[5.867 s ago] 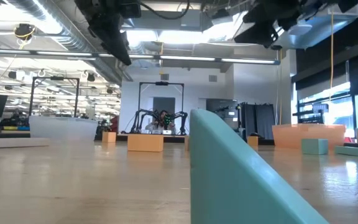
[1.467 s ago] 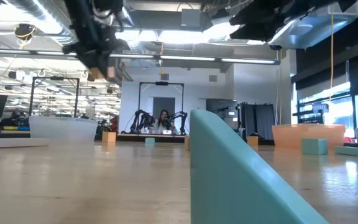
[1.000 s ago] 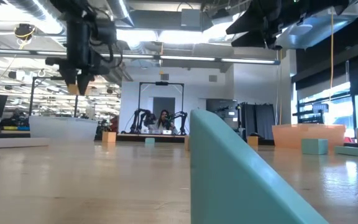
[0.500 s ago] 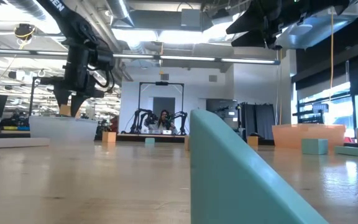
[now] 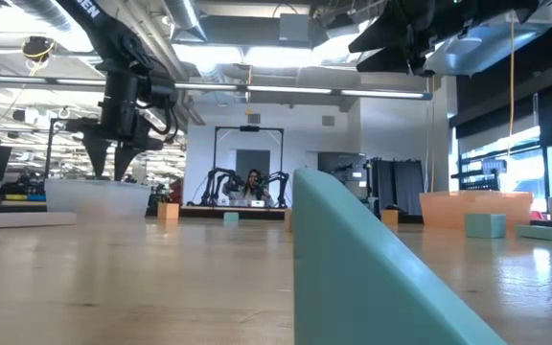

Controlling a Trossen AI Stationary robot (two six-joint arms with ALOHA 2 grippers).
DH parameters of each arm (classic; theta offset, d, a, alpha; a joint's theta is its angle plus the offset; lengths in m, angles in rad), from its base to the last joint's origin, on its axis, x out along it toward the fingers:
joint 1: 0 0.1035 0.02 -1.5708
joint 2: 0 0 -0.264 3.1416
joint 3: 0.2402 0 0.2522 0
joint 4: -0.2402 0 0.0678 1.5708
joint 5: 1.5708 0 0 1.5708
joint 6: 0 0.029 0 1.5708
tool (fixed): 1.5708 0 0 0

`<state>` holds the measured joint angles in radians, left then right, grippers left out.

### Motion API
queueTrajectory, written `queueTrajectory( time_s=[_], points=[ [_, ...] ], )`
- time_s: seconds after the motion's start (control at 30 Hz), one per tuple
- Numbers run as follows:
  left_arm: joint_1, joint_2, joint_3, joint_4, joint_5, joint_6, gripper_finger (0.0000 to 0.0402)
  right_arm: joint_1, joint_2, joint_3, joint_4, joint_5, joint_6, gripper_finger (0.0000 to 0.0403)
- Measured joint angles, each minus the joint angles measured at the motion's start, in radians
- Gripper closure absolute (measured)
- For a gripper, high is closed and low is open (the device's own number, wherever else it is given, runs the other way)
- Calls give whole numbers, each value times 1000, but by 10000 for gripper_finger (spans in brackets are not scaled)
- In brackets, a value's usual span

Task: Sort & place blocks by color
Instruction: Put the brown block into the orange bin

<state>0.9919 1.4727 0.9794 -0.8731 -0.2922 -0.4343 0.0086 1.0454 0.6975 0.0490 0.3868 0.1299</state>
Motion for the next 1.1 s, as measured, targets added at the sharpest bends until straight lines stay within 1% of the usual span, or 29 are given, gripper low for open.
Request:
queueTrajectory(
  time_s=[0.17, 0.23, 0.5, 0.63, 0.7, 0.87, 0.97, 1.1],
  points=[
    [-27, -26, 1, 2, 31, 27, 211, 0, 0, 0, 0, -79, 82, 83],
    [-47, -38, 0, 2, 48, 39, 211, 1, 0, 0, 0, -95, 97, 83],
    [-160, -136, 1, 3, 153, 52, 210, 0, 0, 0, 2, -94, 129, 83],
    [-254, -187, 1, 4, 183, 47, 210, 0, 0, 0, 2, -100, 131, 83],
    [-310, -199, 1, 3, 182, 48, 210, 0, 0, 0, 2, -136, 138, 83],
    [-454, -214, 1, 3, 183, 40, 210, 0, 1, 0, 2, -160, 240, 83],
    [-529, -214, 1, 3, 172, 15, 210, 0, 2, 0, 1, -196, 288, 83],
    [-623, -213, 1, 4, 147, -29, 210, 0, 2, 0, -26, -210, 342, 83]
  ],
)
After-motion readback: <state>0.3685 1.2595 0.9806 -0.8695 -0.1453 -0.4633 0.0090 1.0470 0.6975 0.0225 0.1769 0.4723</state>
